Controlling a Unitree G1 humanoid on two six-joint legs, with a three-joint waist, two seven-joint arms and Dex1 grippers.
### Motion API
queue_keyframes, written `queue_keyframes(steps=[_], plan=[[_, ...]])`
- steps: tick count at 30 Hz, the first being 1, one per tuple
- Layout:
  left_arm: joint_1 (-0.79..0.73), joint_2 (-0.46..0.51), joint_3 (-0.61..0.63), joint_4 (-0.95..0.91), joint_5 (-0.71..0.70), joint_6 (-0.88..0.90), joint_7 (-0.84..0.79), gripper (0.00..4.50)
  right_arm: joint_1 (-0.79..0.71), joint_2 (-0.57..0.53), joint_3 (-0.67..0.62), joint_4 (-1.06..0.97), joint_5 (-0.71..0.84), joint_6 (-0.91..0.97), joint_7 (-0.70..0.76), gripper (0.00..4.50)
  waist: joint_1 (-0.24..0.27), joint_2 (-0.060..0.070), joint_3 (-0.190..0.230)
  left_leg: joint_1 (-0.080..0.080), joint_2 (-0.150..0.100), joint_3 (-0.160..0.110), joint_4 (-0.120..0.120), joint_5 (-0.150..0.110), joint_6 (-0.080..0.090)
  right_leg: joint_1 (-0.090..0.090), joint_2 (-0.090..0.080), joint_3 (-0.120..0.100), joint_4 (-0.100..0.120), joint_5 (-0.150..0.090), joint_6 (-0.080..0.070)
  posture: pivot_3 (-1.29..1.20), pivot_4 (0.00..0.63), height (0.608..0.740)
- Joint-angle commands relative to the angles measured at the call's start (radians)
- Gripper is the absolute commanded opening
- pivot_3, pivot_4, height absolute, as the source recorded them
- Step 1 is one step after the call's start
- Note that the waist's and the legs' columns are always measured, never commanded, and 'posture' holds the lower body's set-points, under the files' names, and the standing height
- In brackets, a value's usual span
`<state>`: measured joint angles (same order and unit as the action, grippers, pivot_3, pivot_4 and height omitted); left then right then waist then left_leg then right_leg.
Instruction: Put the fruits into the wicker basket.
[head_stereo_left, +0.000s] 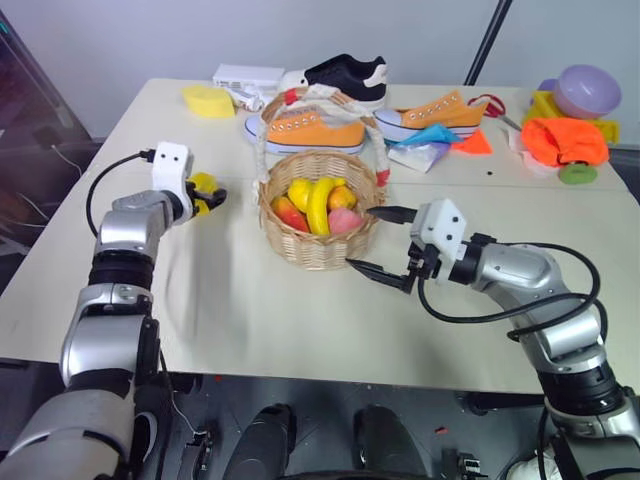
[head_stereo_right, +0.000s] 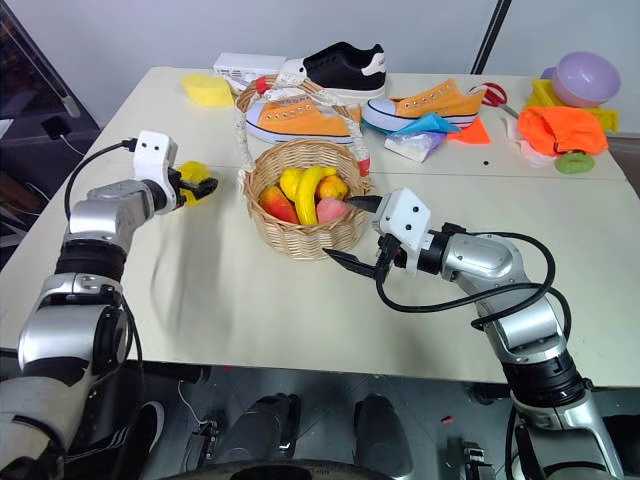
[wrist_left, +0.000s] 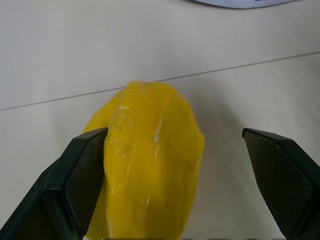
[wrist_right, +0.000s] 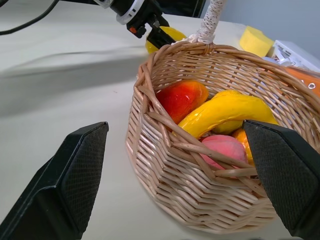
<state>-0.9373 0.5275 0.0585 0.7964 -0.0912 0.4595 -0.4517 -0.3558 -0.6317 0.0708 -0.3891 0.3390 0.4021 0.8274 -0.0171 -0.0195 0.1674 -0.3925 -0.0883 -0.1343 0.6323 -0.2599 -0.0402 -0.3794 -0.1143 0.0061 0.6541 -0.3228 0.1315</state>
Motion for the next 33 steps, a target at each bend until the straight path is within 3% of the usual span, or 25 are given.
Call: queue_keyframes(steps=[1, 2, 5, 8, 10, 15, 23, 26, 30, 33], plan=[[-0.001, -0.007, -0.014, 0.029, 0.026, -0.022, 0.003, 4.5, 0.001, -0.017, -0.047, -0.015, 0.019, 0.007, 0.0, 4.48, 0.002, 0.0, 0.0, 0.0, 0.0, 0.0, 0.0, 0.0, 0.0, 0.0, 0.0, 0.0, 0.0, 0.0, 0.0, 0.0, 0.15, 0.74], [0.0, -0.01, -0.013, 0.031, 0.028, -0.025, 0.002, 4.5, 0.002, -0.021, -0.05, -0.014, 0.019, 0.007, 0.001, 4.48, 0.003, 0.0, 0.0, 0.0, 0.0, 0.0, 0.0, 0.0, 0.0, 0.0, 0.0, 0.0, 0.0, 0.0, 0.0, 0.0, 0.15, 0.74], [0.004, -0.02, 0.007, 0.032, 0.017, -0.017, 0.005, 3.6, 0.002, -0.023, -0.05, -0.017, 0.014, 0.004, 0.001, 4.5, 0.003, 0.0, 0.0, 0.0, 0.0, 0.0, 0.0, 0.0, 0.0, 0.0, 0.0, 0.0, 0.0, 0.0, 0.0, 0.0, 0.15, 0.74], [0.013, -0.019, 0.008, 0.023, 0.025, -0.016, 0.012, 2.08, -0.002, -0.016, -0.048, -0.018, 0.016, 0.005, -0.003, 4.5, 0.004, 0.0, 0.0, 0.0, 0.0, 0.0, 0.0, 0.0, 0.0, 0.0, 0.0, 0.0, 0.0, 0.0, 0.0, 0.0, 0.15, 0.74], [0.015, -0.014, 0.013, 0.019, 0.029, -0.022, 0.026, 1.48, -0.003, -0.015, -0.046, -0.019, 0.014, 0.005, -0.005, 4.5, 0.004, 0.0, 0.0, 0.0, 0.0, 0.0, 0.0, 0.0, 0.0, 0.0, 0.0, 0.0, 0.0, 0.0, 0.0, 0.0, 0.15, 0.74], [0.053, 0.023, 0.039, -0.074, 0.018, 0.006, 0.043, 1.41, -0.001, -0.017, -0.047, -0.011, 0.009, -0.004, -0.005, 4.5, -0.004, 0.0, 0.0, 0.0, 0.0, 0.0, 0.0, 0.0, 0.0, 0.0, 0.0, 0.001, 0.001, 0.0, 0.0, 0.0, 0.15, 0.74], [0.209, 0.057, 0.129, -0.483, -0.069, 0.186, 0.039, 1.41, -0.002, -0.01, -0.039, 0.001, 0.001, -0.015, -0.006, 4.5, -0.002, 0.0, 0.0, -0.001, 0.0, 0.002, 0.001, 0.0, 0.0, -0.005, 0.0, 0.004, 0.006, 0.0, 0.0, 0.0, 0.15, 0.74], [0.289, 0.099, 0.188, -0.719, -0.168, 0.296, -0.031, 1.41, 0.002, -0.011, -0.052, 0.007, 0.005, -0.02, -0.008, 4.5, -0.001, -0.001, 0.0, -0.004, 0.0, 0.002, 0.001, 0.0, -0.001, -0.009, 0.0, 0.005, 0.007, 0.0, 0.0, 0.0, 0.15, 0.74], [0.434, 0.195, 0.314, -1.061, -0.415, 0.466, -0.201, 1.41, 0.029, -0.013, -0.126, 0.017, 0.049, -0.036, -0.004, 4.5, -0.004, -0.001, 0.0, -0.006, 0.001, 0.002, 0.001, 0.001, -0.001, -0.012, 0.0, 0.007, 0.008, 0.0, 0.0, 0.0, 0.15, 0.74], [0.414, 0.174, 0.373, -1.21, -0.593, 0.587, -0.19, 1.41, 0.059, -0.014, -0.179, 0.006, 0.082, -0.038, -0.004, 4.5, 0.009, -0.001, 0.0, -0.006, 0.0, 0.002, 0.002, 0.001, -0.001, -0.011, 0.0, 0.007, 0.008, 0.0, 0.0, 0.0, 0.15, 0.74]])
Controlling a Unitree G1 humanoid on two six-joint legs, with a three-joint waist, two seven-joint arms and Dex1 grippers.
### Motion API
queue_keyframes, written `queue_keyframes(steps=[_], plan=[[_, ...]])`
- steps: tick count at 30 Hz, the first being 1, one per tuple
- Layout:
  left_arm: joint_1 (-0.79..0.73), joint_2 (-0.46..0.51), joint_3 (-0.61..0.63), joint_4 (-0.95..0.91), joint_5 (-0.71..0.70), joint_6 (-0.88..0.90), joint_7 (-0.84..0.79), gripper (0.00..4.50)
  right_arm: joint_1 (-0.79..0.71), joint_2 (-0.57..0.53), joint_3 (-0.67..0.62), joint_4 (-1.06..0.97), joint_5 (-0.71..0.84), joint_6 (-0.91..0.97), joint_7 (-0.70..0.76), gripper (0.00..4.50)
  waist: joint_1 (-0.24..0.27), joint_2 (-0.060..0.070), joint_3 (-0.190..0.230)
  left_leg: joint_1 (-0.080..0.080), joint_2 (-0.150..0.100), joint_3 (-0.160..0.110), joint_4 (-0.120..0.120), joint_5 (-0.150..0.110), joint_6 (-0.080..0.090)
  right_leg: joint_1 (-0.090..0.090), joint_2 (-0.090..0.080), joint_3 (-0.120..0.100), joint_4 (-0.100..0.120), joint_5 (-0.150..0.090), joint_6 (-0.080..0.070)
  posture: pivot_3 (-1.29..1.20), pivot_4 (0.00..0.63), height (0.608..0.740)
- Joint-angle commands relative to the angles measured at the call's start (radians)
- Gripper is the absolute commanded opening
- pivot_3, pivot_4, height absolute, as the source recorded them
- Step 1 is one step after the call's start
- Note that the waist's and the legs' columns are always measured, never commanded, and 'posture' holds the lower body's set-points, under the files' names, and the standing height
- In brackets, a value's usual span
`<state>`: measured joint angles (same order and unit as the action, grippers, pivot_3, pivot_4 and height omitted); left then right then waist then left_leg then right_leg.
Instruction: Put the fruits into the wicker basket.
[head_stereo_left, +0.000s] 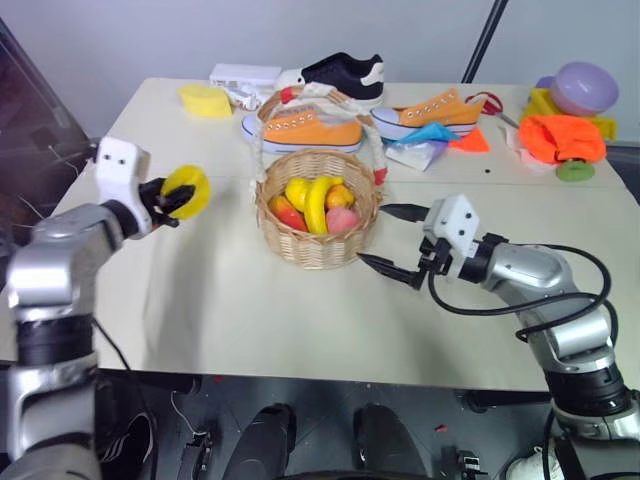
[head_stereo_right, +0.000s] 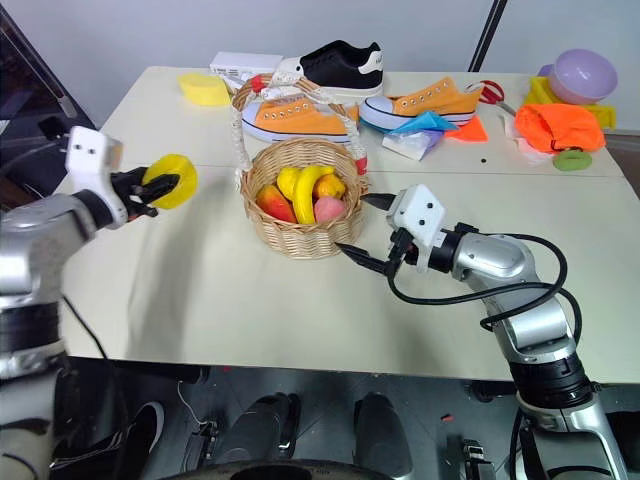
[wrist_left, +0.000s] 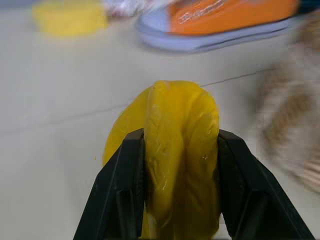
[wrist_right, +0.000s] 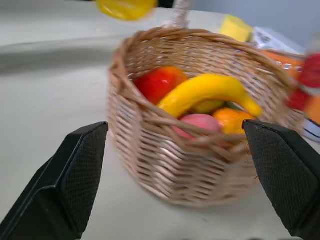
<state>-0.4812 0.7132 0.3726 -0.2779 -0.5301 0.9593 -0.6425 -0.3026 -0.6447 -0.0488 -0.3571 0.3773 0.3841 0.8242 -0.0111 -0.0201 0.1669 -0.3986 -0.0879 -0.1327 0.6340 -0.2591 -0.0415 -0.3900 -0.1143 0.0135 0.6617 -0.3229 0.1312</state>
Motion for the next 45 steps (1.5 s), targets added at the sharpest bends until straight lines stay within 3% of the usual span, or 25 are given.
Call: queue_keyframes(steps=[1, 6, 16, 18, 22, 23, 27, 30, 35, 39, 45], plan=[[-0.066, -0.031, 0.058, -0.169, -0.198, 0.111, 0.019, 1.41, 0.008, 0.0, -0.068, -0.025, 0.049, -0.011, -0.006, 4.5, 0.007, 0.0, 0.0, 0.0, 0.0, 0.0, 0.001, 0.0, 0.0, 0.001, 0.0, 0.0, 0.0, 0.0, 0.0, 0.0, 0.15, 0.74], [-0.209, -0.202, -0.044, -0.183, -0.277, 0.138, 0.146, 1.41, -0.004, 0.012, -0.034, -0.007, 0.015, -0.031, -0.019, 4.5, 0.004, 0.0, 0.0, 0.0, -0.001, -0.001, 0.01, -0.001, 0.002, 0.005, 0.001, -0.001, 0.002, 0.0, 0.0, 0.0, 0.15, 0.74], [-0.255, -0.425, -0.209, 0.044, -0.109, -0.142, 0.246, 1.41, -0.009, 0.035, -0.032, -0.029, 0.008, -0.021, -0.073, 4.5, -0.001, 0.0, 0.0, -0.001, -0.001, 0.001, 0.01, -0.001, 0.002, 0.002, 0.002, 0.001, 0.003, 0.001, 0.001, 0.0, 0.15, 0.74], [-0.255, -0.434, -0.213, 0.07, -0.101, -0.159, 0.246, 2.42, -0.002, 0.04, -0.028, -0.041, 0.007, -0.018, -0.085, 4.5, 0.0, 0.0, 0.0, -0.001, -0.001, 0.001, 0.011, -0.001, 0.002, 0.002, 0.002, 0.001, 0.003, 0.001, 0.001, 0.0, 0.15, 0.74], [-0.236, -0.421, -0.242, 0.057, -0.074, -0.198, 0.221, 4.21, 0.015, 0.061, -0.018, -0.064, 0.015, 0.0, -0.111, 4.5, -0.002, 0.0, 0.0, -0.001, -0.001, 0.001, 0.011, -0.001, 0.002, 0.001, 0.002, 0.001, 0.003, 0.001, 0.001, 0.0, 0.15, 0.74], [-0.227, -0.414, -0.251, 0.048, -0.067, -0.207, 0.212, 4.44, 0.019, 0.067, -0.015, -0.071, 0.017, 0.003, -0.118, 4.5, -0.002, 0.0, 0.0, -0.001, -0.001, 0.001, 0.011, -0.001, 0.002, 0.001, 0.002, 0.001, 0.003, 0.001, 0.001, 0.0, 0.15, 0.74], [-0.154, -0.374, -0.228, -0.042, -0.119, -0.211, 0.15, 4.44, 0.02, 0.136, -0.025, -0.074, 0.002, 0.034, -0.222, 4.5, -0.005, 0.0, 0.0, -0.001, 0.0, 0.001, 0.01, -0.001, 0.002, 0.001, 0.002, 0.001, 0.003, 0.001, 0.001, 0.0, 0.15, 0.74], [-0.006, -0.268, -0.164, -0.186, -0.181, -0.231, 0.038, 4.44, 0.011, 0.237, -0.056, -0.071, -0.016, 0.107, -0.398, 4.5, -0.012, 0.0, 0.0, -0.001, 0.0, 0.001, 0.01, -0.001, 0.002, 0.0, 0.003, 0.004, 0.004, 0.001, 0.001, 0.0, 0.15, 0.74], [0.323, -0.076, 0.11, -0.246, -0.297, -0.284, -0.182, 4.44, -0.023, 0.32, -0.031, -0.097, -0.039, 0.156, -0.513, 4.5, -0.015, 0.002, 0.0, 0.0, 0.0, 0.0, 0.006, -0.001, 0.001, -0.003, 0.003, 0.007, 0.004, 0.001, 0.0, 0.0, 0.15, 0.74], [0.545, -0.044, 0.219, -0.222, -0.27, -0.387, -0.293, 4.44, -0.07, 0.36, -0.001, -0.075, -0.043, 0.167, -0.543, 4.5, -0.003, 0.002, 0.0, 0.001, -0.001, 0.001, 0.006, -0.001, 0.001, 0.0, 0.002, 0.008, 0.002, 0.001, -0.001, 0.0, 0.15, 0.74], [0.607, -0.087, 0.226, -0.243, -0.284, -0.451, -0.245, 4.44, -0.19, 0.372, 0.012, 0.073, -0.064, 0.115, -0.518, 4.5, -0.001, 0.002, 0.0, 0.005, -0.002, 0.0, 0.004, -0.003, 0.004, 0.001, 0.001, 0.007, 0.0, 0.001, -0.001, 0.0, 0.15, 0.74]])
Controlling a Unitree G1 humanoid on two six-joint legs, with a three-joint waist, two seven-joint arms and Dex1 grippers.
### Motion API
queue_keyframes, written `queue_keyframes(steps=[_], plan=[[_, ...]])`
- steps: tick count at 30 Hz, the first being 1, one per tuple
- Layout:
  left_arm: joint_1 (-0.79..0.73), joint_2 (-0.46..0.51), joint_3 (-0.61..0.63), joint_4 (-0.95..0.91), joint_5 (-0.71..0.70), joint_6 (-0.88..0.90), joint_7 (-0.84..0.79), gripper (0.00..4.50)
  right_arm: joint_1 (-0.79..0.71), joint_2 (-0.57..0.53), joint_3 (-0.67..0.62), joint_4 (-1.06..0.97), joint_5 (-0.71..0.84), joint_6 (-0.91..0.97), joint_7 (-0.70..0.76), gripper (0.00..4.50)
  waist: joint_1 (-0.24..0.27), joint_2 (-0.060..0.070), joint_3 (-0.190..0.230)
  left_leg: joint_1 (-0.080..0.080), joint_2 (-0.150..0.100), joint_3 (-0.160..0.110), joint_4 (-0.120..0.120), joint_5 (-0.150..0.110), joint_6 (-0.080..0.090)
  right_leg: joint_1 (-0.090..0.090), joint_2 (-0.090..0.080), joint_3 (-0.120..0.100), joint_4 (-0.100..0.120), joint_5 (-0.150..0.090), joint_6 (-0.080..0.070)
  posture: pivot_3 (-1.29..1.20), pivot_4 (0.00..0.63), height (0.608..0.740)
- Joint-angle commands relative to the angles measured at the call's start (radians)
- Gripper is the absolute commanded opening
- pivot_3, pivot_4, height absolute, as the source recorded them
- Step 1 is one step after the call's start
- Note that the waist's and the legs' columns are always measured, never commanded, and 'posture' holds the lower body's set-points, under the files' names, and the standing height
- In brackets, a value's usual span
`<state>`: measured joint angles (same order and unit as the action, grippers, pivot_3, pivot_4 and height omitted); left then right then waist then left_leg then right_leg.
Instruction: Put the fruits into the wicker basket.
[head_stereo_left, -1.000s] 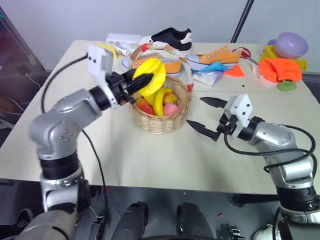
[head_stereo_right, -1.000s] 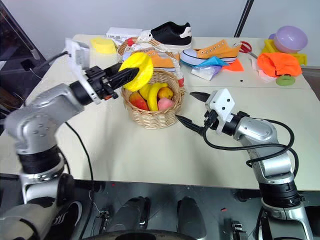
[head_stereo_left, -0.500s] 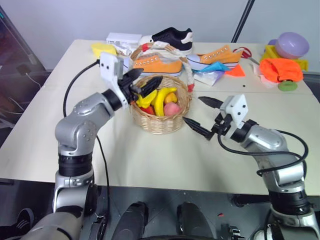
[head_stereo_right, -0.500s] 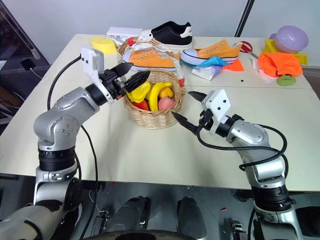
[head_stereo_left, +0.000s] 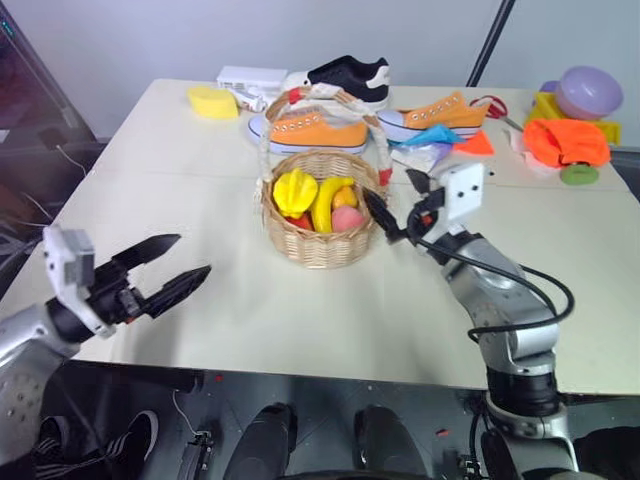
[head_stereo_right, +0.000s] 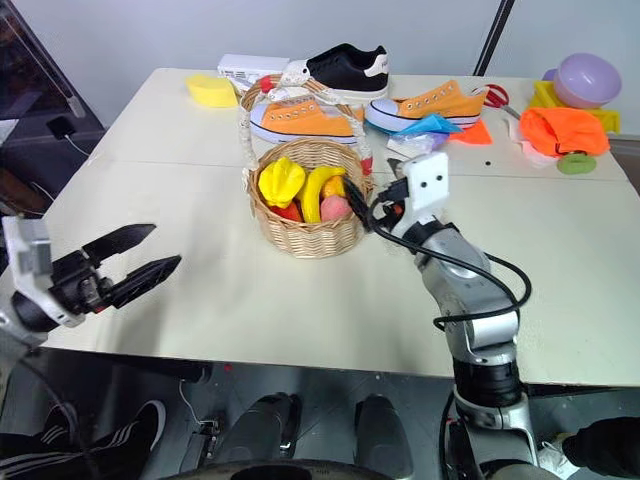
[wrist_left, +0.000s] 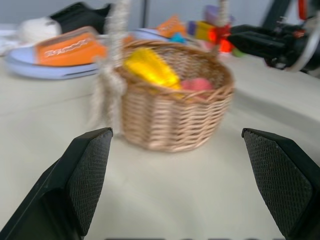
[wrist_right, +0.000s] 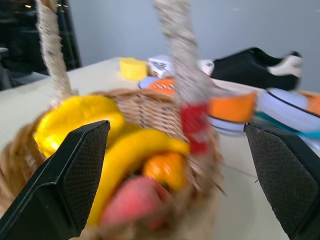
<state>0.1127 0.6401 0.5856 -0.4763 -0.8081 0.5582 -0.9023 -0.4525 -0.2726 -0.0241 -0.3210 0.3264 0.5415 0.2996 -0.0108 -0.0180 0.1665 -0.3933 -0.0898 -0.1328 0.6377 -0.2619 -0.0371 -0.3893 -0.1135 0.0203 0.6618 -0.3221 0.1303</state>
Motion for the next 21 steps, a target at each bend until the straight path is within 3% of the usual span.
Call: queue_keyframes(steps=[1, 6, 10, 15, 17, 21], plan=[[0.028, -0.027, 0.002, -0.054, 0.002, -0.065, 0.018, 4.44, -0.055, -0.001, -0.005, 0.065, -0.027, -0.06, 0.009, 4.5, -0.003, 0.0, 0.0, 0.001, 0.0, 0.0, -0.001, 0.0, 0.0, 0.0, 0.0, 0.0, 0.0, 0.0, 0.0, 0.0, 0.15, 0.74], [0.066, -0.059, -0.038, -0.098, 0.007, -0.099, 0.052, 4.44, -0.088, 0.004, -0.011, 0.137, -0.038, -0.113, 0.025, 4.5, -0.01, 0.0, 0.0, 0.001, 0.002, 0.001, -0.008, 0.002, -0.003, -0.001, 0.001, 0.001, 0.001, 0.0, 0.0, 0.0, 0.15, 0.74], [0.064, -0.062, -0.061, -0.109, 0.009, -0.115, 0.078, 4.5, -0.091, 0.001, -0.017, 0.168, -0.04, -0.123, 0.032, 3.27, -0.009, 0.0, 0.0, 0.001, 0.002, 0.001, -0.007, 0.002, -0.004, -0.001, 0.001, 0.001, 0.001, 0.0, 0.0, 0.0, 0.15, 0.74], [0.057, -0.053, -0.076, -0.094, 0.006, -0.123, 0.087, 4.5, -0.083, 0.017, -0.027, 0.143, -0.007, -0.129, 0.048, 0.74, -0.009, 0.0, 0.0, 0.001, 0.002, 0.001, -0.007, 0.002, -0.004, -0.001, 0.001, 0.001, 0.001, 0.0, 0.0, 0.0, 0.15, 0.74], [0.054, -0.055, -0.089, -0.08, 0.018, -0.134, 0.086, 4.5, -0.076, 0.016, -0.026, 0.132, -0.008, -0.127, 0.049, 0.01, -0.009, 0.0, 0.0, 0.001, 0.002, 0.001, -0.007, 0.002, -0.004, -0.001, 0.001, 0.001, 0.001, 0.0, 0.0, 0.0, 0.15, 0.74], [0.043, -0.055, -0.106, -0.071, 0.008, -0.135, 0.088, 4.5, -0.062, 0.017, -0.033, 0.111, -0.004, -0.125, 0.047, 0.01, -0.008, 0.0, 0.0, 0.001, 0.002, 0.001, -0.007, 0.002, -0.004, -0.001, 0.002, 0.001, 0.001, 0.0, 0.0, 0.0, 0.15, 0.74]])
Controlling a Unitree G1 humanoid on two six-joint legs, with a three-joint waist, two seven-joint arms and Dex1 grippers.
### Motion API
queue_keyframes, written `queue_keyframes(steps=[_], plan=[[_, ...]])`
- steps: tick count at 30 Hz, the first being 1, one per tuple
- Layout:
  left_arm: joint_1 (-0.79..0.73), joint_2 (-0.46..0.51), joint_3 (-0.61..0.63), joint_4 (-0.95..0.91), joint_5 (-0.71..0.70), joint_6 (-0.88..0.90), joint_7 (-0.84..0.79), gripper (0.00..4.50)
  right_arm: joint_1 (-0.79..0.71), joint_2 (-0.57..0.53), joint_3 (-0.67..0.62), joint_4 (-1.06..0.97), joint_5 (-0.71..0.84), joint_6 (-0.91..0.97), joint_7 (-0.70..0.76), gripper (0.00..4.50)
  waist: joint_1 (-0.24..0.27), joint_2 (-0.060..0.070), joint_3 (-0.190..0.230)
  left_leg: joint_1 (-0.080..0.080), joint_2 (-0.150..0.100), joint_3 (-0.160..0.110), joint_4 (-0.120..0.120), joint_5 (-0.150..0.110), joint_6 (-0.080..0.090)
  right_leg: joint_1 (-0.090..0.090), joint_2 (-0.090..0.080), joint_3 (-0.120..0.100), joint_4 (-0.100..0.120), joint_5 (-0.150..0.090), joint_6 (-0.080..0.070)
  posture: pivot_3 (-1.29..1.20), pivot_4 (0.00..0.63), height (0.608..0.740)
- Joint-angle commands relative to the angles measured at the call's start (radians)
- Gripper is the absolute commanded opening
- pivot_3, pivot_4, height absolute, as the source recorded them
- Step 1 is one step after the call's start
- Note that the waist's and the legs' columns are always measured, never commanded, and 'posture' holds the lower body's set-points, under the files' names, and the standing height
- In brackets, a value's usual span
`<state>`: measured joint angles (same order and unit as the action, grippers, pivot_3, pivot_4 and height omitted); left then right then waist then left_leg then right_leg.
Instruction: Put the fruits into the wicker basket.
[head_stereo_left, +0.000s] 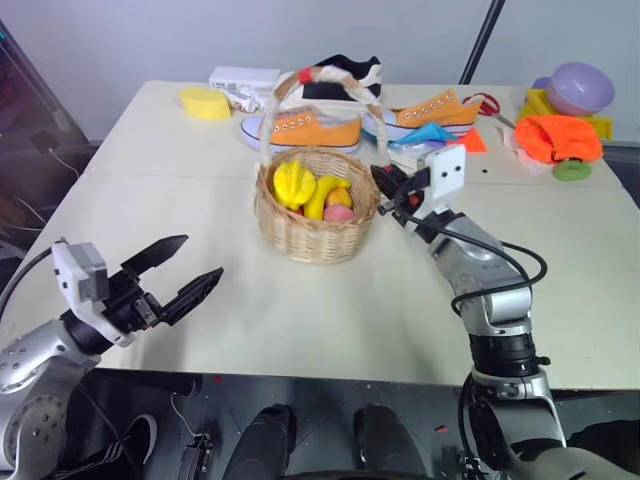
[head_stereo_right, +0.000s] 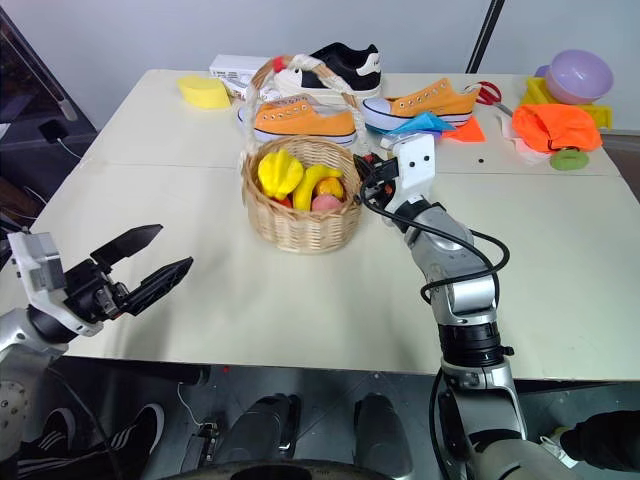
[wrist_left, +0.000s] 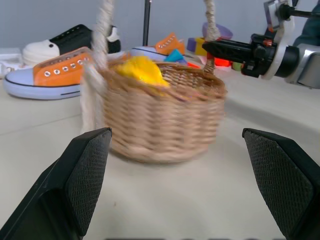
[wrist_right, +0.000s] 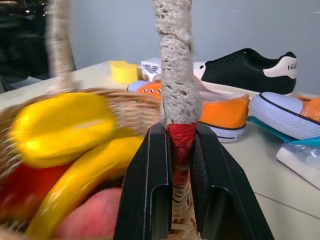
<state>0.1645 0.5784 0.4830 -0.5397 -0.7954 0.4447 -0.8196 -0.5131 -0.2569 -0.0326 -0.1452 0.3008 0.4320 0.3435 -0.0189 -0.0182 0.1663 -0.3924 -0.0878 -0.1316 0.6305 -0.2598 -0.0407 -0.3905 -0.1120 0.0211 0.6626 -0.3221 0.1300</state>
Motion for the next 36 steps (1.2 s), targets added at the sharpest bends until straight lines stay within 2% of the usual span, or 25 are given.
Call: queue_keyframes(steps=[1, 5, 10, 17, 20, 29, 36], plan=[[-0.012, 0.008, -0.01, -0.009, -0.002, -0.022, 0.006, 4.5, 0.0, 0.001, -0.025, -0.067, 0.021, -0.015, 0.003, 0.01, -0.001, 0.0, 0.0, 0.0, 0.0, 0.0, 0.0, 0.0, 0.0, 0.0, 0.0, 0.0, 0.0, 0.0, 0.0, 0.0, 0.15, 0.74], [-0.033, 0.013, -0.035, -0.008, -0.006, -0.021, 0.0, 4.5, 0.008, -0.021, -0.03, -0.076, -0.006, -0.043, 0.004, 0.01, 0.0, 0.0, 0.0, 0.0, 0.0, 0.0, 0.0, 0.0, 0.0, 0.0, 0.0, 0.0, 0.0, 0.0, 0.0, 0.0, 0.15, 0.74], [-0.109, 0.015, -0.096, 0.005, -0.001, -0.019, 0.002, 4.5, 0.047, -0.107, -0.131, -0.096, 0.009, -0.11, 0.038, 0.01, 0.008, 0.0, 0.0, 0.0, -0.001, 0.0, 0.0, 0.0, 0.0, 0.001, 0.0, 0.0, -0.001, 0.0, 0.0, 0.0, 0.15, 0.74], [-0.278, 0.018, -0.305, 0.062, 0.049, 0.021, -0.027, 4.5, 0.177, -0.267, -0.359, -0.125, 0.028, -0.177, 0.06, 0.01, 0.005, 0.001, 0.0, 0.0, -0.001, 0.0, 0.0, 0.0, 0.001, 0.002, 0.0, 0.0, -0.002, 0.0, 0.0, 0.0, 0.15, 0.74], [-0.398, -0.019, -0.389, 0.156, 0.07, -0.001, -0.077, 4.5, 0.265, -0.309, -0.49, -0.167, 0.056, -0.206, 0.064, 0.01, 0.006, 0.001, 0.0, 0.0, -0.001, 0.002, 0.0, -0.001, 0.002, 0.001, 0.0, 0.0, -0.001, 0.0, 0.0, 0.0, 0.15, 0.74], [-0.585, -0.089, -0.511, 0.355, 0.144, -0.062, -0.214, 4.5, 0.446, -0.311, -0.734, -0.234, 0.068, -0.204, -0.026, 0.01, 0.006, 0.002, 0.0, 0.001, 0.0, 0.004, 0.001, -0.001, 0.002, 0.002, 0.002, 0.002, 0.0, 0.0, 0.0, 0.0, 0.15, 0.74], [-0.626, -0.093, -0.527, 0.419, 0.181, -0.084, -0.273, 4.5, 0.506, -0.282, -0.749, -0.215, 0.053, -0.214, -0.087, 0.01, -0.004, 0.003, -0.001, 0.001, 0.0, 0.004, 0.001, -0.001, 0.002, 0.002, 0.002, 0.002, 0.001, 0.0, 0.001, 0.0, 0.15, 0.74]])
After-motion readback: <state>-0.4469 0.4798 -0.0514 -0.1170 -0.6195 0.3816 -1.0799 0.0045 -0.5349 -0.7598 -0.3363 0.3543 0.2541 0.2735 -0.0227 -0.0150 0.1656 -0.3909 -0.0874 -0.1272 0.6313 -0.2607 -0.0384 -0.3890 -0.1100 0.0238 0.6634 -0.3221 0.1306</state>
